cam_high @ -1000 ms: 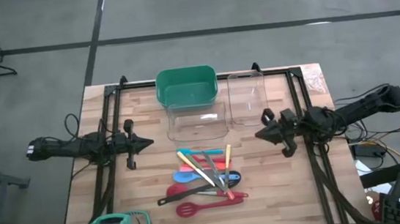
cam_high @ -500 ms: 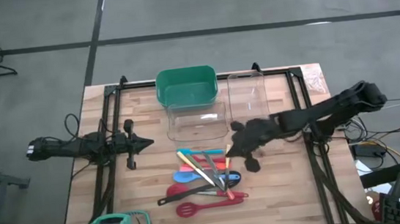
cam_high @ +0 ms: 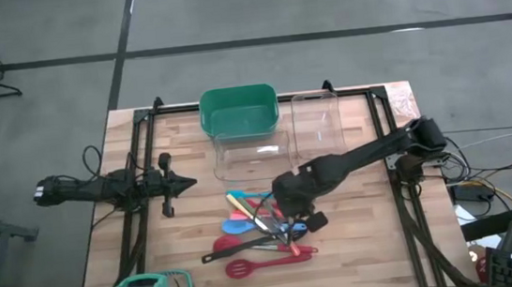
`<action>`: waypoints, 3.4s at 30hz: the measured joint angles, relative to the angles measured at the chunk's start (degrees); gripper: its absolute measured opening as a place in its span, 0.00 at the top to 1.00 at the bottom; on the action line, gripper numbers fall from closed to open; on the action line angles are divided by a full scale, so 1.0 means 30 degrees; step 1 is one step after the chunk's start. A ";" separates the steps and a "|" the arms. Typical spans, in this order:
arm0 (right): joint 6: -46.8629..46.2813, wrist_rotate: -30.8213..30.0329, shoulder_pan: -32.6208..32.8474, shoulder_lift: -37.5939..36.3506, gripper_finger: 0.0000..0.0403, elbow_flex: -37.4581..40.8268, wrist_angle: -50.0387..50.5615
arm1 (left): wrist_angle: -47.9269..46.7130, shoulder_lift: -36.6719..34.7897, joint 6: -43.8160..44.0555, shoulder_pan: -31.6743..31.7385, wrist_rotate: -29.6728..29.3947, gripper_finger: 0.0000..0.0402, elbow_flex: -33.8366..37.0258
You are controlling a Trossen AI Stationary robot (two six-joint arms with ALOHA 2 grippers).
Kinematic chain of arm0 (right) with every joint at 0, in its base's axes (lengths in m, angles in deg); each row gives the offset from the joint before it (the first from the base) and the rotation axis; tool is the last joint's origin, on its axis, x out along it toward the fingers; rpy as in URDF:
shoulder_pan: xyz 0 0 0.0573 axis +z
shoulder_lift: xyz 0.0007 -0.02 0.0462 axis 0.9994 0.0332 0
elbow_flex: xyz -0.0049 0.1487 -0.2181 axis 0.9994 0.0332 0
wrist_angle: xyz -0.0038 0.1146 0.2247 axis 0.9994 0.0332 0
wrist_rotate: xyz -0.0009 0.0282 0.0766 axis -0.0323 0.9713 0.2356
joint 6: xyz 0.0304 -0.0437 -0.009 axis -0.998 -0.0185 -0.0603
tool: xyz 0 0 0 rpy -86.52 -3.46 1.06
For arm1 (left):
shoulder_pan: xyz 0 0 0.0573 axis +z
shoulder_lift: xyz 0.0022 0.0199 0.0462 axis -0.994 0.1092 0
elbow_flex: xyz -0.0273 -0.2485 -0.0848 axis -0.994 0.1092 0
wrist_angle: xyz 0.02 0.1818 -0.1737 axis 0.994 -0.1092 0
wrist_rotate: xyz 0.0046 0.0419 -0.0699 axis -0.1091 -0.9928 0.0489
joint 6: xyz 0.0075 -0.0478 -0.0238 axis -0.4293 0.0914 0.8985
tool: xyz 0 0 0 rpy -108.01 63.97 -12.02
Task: Pick & Place Kitchen Items
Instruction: Put the yellow knife into the right transparent bin
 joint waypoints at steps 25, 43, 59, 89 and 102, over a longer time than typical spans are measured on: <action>0.5720 -0.5510 0.0246 0.2884 0.58 0.0828 0.0064 | 0.0000 0.0022 0.0000 -0.0007 0.0000 0.98 -0.0003; 0.7147 -0.5301 0.0267 0.2848 0.70 0.0860 -0.0883 | 0.0000 0.0022 0.0002 0.0000 0.0000 0.98 -0.0003; 0.6162 -0.3366 0.0427 0.2779 0.84 0.0871 -0.0766 | 0.0000 0.0022 0.0003 0.0000 0.0000 0.98 -0.0003; 0.9880 -0.4016 0.0791 0.3925 0.62 0.0471 -0.0868 | 0.0001 0.0015 0.0000 0.0000 0.0000 0.98 -0.0002; 0.9093 -0.4459 0.0792 0.3628 0.89 0.0070 -0.0757 | 0.0005 0.0015 0.0000 0.0000 -0.0003 0.98 -0.0003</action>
